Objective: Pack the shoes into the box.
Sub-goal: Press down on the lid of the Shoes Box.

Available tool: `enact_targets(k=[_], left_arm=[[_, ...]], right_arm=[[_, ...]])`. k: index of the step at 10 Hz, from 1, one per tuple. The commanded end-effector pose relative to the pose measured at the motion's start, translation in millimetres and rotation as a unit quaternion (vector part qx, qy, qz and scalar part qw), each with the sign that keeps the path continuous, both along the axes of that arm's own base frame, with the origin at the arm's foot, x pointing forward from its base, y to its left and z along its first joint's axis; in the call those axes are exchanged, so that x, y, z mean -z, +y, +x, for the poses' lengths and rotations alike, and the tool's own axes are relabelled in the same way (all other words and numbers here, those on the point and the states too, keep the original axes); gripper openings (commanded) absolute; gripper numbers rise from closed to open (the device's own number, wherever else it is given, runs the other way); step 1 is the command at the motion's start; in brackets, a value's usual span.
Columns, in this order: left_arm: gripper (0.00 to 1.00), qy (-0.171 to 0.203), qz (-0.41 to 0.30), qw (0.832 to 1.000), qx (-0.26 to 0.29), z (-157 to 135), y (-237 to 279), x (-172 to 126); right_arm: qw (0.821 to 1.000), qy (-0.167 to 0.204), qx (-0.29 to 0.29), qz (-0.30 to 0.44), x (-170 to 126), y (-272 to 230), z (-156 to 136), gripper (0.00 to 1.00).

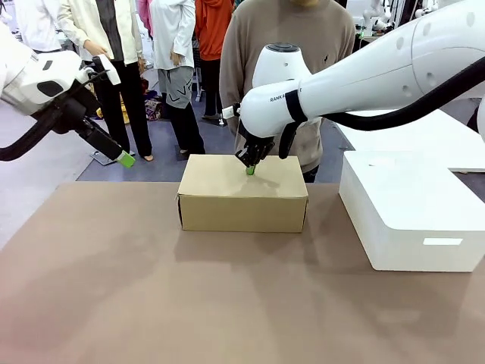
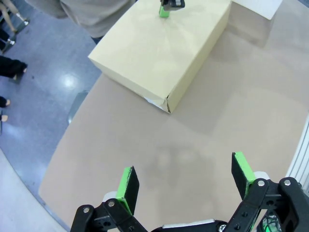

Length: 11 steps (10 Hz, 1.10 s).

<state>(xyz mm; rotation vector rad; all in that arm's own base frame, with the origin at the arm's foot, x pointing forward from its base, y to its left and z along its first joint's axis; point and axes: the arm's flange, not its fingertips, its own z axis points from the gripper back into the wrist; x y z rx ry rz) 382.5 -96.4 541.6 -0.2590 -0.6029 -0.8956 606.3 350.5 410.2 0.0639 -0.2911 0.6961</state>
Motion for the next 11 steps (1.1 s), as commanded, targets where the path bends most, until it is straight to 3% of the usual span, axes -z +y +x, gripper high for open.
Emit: enact_targets(k=[1,4,11], left_arm=[[1.00,-0.002,0.002,1.000,-0.003,3,1,0],[1.00,-0.002,0.002,1.000,-0.003,3,1,0],[1.00,-0.002,0.002,1.000,-0.003,3,1,0]], right_arm=[[1.000,0.017,0.012,-0.009,10,5,2,0.00],[1.000,-0.024,-0.008,0.006,-48,1,-15,0.00],[0.999,-0.025,-0.034,0.023,-86,-22,-53,0.00]])
